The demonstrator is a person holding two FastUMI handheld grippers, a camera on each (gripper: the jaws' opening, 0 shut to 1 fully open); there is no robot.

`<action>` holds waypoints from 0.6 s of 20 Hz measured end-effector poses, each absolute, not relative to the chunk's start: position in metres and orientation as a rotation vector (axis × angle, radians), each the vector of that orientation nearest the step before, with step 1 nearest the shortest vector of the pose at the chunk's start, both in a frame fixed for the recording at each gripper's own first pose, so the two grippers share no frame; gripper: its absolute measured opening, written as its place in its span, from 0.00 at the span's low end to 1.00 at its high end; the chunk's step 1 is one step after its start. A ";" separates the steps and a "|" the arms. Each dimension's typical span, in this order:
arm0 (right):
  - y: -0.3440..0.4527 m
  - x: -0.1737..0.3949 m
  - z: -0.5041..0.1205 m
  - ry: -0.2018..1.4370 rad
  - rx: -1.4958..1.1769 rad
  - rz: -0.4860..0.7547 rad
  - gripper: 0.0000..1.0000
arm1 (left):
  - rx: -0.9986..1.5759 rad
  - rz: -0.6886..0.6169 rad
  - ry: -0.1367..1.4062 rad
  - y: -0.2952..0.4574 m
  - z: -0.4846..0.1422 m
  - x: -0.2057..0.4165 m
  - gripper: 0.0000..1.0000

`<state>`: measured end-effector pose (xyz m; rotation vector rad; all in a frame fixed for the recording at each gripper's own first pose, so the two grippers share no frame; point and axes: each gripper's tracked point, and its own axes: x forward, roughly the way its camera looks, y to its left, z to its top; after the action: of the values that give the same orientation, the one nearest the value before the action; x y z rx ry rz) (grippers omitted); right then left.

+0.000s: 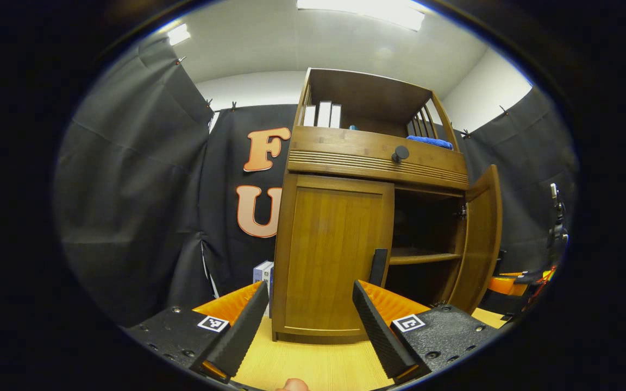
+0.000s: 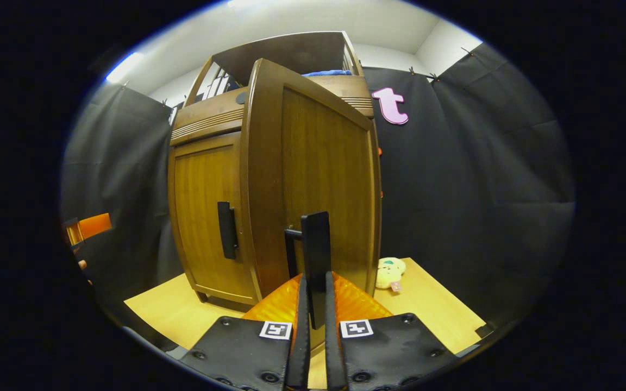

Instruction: Open the right door of the double-door shoe cabinet with the right hand, and open the left door with the left hand.

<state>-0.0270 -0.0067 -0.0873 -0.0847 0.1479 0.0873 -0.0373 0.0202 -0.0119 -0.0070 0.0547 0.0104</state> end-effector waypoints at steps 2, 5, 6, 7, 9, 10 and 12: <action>-0.024 -0.033 -0.082 0.143 -0.081 0.045 0.05 | -0.016 0.006 0.061 0.016 -0.014 -0.035 0.94; -0.046 -0.043 -0.080 0.143 -0.094 0.013 0.11 | -0.015 0.004 0.069 0.011 -0.017 -0.032 0.95; -0.054 -0.044 -0.078 0.140 -0.102 0.001 0.07 | -0.008 0.005 0.072 0.009 -0.018 -0.031 0.94; -0.061 -0.045 -0.077 0.138 -0.110 -0.009 0.04 | -0.003 0.008 0.071 0.009 -0.017 -0.031 0.92; -0.073 -0.049 -0.075 0.134 -0.110 -0.018 0.17 | -0.003 0.011 0.070 0.007 -0.018 -0.030 0.94; -0.076 -0.051 -0.074 0.132 -0.104 -0.017 0.17 | -0.004 0.009 0.069 0.005 -0.017 -0.030 0.92; -0.082 -0.053 -0.072 0.129 -0.101 -0.019 0.17 | -0.002 0.010 0.068 0.002 -0.017 -0.029 0.92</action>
<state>-0.0533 -0.0821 -0.0721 -0.1008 0.1293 -0.0189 -0.0286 0.0022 -0.0169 -0.0022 0.0682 0.0104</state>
